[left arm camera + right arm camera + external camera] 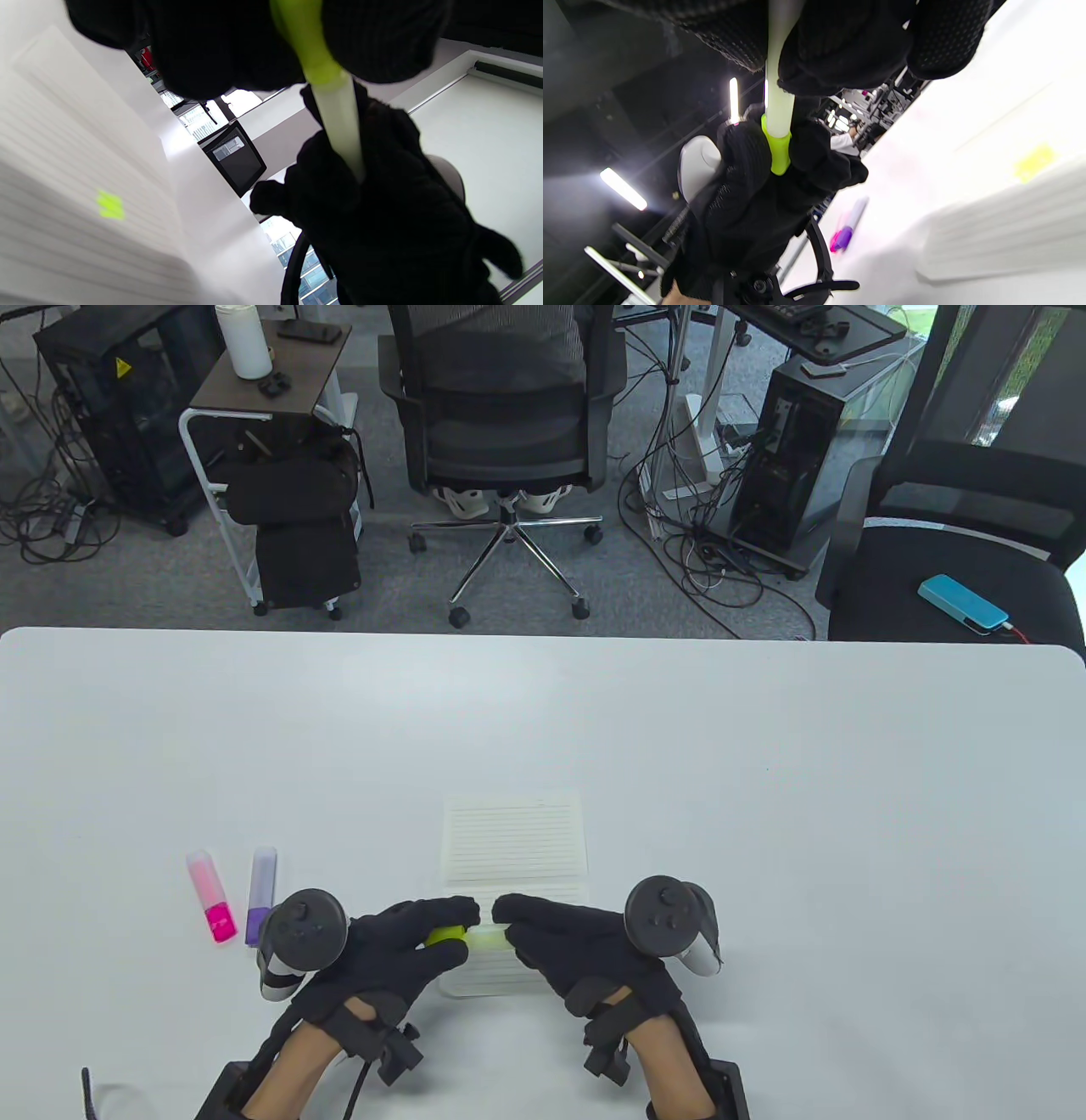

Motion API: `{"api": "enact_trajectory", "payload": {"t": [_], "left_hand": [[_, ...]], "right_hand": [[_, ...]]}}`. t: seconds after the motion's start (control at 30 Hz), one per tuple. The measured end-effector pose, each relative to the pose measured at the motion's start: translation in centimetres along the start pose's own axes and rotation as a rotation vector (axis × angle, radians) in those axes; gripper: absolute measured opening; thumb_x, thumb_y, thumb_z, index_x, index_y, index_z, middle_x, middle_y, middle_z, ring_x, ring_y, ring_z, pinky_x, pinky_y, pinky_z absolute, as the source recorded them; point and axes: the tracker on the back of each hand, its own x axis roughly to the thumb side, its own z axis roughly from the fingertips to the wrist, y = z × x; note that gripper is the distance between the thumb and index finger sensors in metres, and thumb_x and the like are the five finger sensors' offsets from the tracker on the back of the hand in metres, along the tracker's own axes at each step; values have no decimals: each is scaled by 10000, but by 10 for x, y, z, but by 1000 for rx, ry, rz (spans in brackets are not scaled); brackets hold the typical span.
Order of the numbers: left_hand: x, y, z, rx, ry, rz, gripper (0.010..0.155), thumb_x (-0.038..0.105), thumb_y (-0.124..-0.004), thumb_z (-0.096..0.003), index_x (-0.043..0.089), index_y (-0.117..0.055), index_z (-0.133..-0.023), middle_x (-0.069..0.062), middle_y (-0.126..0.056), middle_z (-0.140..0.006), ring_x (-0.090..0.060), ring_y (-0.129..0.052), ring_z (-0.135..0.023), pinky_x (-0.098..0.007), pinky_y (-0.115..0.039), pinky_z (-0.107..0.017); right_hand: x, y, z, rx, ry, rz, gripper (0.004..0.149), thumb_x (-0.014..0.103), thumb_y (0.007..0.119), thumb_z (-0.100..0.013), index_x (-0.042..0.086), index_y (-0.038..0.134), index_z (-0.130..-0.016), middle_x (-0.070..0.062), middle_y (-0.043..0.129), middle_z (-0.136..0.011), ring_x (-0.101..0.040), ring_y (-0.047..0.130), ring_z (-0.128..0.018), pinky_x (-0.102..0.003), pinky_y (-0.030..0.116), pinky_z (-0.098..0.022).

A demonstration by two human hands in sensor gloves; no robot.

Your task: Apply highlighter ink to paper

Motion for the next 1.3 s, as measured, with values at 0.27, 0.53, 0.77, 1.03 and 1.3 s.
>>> {"api": "enact_trajectory", "payload": {"t": [0.27,0.53,0.77,1.03,1.3], "left_hand": [[2,-6,2,77,29,-73,644,629,-857,-363,202,-812,-844,70,-950,-586,-35,-980,-235,-496,-884,-485],[11,-6,2,113,-17,-94,558,536,-839,-362,128,-837,-743,44,-949,-511,1,-909,-113,-426,-929,-415],[4,-9,3,107,12,-33,557,536,-838,-368,137,-837,-757,40,-949,-526,-28,-933,-141,-459,-908,-451],[7,-5,3,137,-12,-41,672,567,-792,-429,185,-678,-971,-22,-852,-858,-235,-1003,-635,-580,-755,-603],[-4,19,12,277,4,46,767,605,-751,-442,205,-527,-1057,-94,-609,-1082,-348,-820,-871,-626,-645,-660]], "right_hand": [[3,15,-6,48,9,17,474,370,719,-657,121,643,-1053,-91,878,-718,-248,902,-442,-592,704,-612],[6,19,-8,80,11,34,473,370,696,-644,128,632,-1046,-84,856,-701,-219,875,-414,-589,713,-608],[3,19,-8,97,23,29,471,368,700,-649,124,634,-1047,-84,861,-694,-218,876,-408,-588,714,-604],[6,-2,1,24,31,85,463,371,722,-660,130,650,-1048,-90,875,-710,-238,896,-432,-591,706,-609],[-13,-45,27,-267,253,222,460,363,713,-664,127,646,-1053,-111,865,-758,-271,905,-496,-631,648,-639]]}}
